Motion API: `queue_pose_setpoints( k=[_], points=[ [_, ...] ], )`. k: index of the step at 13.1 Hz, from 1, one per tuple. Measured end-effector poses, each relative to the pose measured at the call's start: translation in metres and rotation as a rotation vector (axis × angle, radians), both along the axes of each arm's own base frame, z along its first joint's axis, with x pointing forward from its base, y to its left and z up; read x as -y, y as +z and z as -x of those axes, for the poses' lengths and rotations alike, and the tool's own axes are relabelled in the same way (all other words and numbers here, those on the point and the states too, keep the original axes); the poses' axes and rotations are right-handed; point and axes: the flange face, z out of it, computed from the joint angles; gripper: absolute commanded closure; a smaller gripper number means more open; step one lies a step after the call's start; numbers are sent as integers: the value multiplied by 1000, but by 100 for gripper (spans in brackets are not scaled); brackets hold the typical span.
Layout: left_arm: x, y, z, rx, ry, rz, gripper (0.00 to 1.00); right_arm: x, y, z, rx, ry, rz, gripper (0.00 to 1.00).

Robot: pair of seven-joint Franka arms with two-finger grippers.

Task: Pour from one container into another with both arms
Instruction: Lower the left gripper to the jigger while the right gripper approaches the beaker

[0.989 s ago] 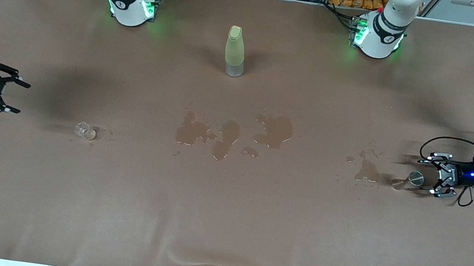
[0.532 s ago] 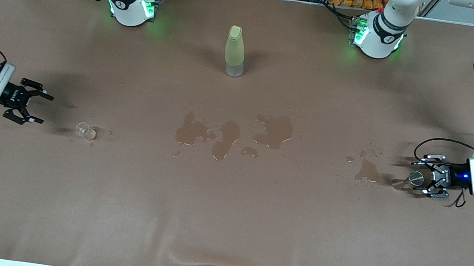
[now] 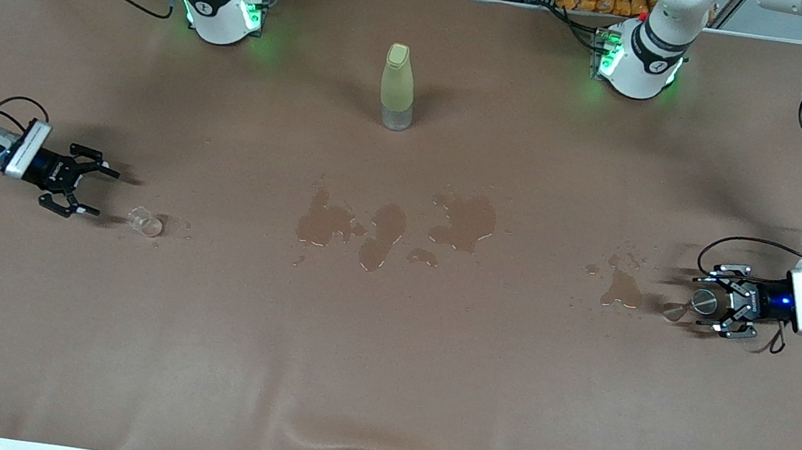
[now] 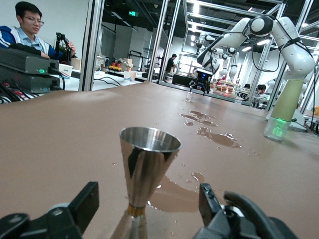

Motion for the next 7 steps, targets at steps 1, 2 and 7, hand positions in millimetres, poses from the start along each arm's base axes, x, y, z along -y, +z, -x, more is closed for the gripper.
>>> queue_pose_setpoints(
  k=[1,2,7],
  points=[
    [2,0,-1,9,1,3,13,-2,-7,2,-5,-9,-32,0],
    [5,0,-3,20,-3,4,12,-4,-14,4,-11,-15,-62,0],
    [18,-14,-4,66,-5,25,7,-3,-34,2,9,-56,-140,0]
  ],
)
